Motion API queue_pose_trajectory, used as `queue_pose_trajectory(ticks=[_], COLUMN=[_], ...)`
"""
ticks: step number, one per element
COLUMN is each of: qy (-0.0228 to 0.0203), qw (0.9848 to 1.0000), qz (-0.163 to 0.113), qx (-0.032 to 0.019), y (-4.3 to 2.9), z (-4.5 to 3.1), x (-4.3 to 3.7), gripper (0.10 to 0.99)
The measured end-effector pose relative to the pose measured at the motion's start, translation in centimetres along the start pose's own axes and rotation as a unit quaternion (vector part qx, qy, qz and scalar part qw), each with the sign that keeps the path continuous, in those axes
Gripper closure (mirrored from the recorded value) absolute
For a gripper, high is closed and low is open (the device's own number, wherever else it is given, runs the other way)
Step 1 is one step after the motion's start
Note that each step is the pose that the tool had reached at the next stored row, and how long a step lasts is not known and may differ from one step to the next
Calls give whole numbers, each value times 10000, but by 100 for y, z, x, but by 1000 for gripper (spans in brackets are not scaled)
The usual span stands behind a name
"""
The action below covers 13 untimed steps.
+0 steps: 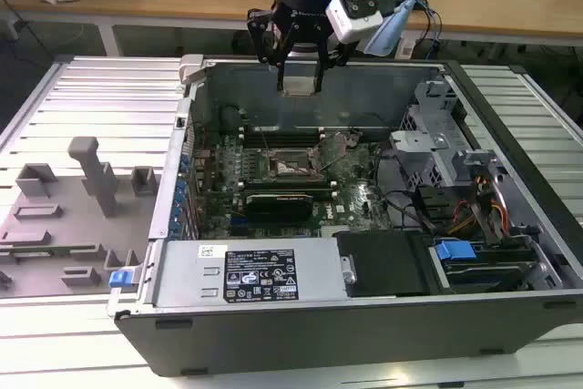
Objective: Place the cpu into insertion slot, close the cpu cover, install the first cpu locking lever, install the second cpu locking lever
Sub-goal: 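Place the cpu into insertion slot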
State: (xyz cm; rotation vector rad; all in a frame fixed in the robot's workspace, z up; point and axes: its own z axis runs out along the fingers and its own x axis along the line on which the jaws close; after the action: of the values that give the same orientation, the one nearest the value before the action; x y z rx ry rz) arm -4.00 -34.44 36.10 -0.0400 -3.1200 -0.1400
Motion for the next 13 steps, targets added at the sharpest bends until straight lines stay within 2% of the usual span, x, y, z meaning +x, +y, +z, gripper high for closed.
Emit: queue_pose_trajectory(ticks=[10, 13], qy=[0, 0], qw=[10000, 10000], qz=[0, 0], qx=[0, -1], y=[0, -5], z=[6, 53], x=[0, -1], gripper=[545, 545])
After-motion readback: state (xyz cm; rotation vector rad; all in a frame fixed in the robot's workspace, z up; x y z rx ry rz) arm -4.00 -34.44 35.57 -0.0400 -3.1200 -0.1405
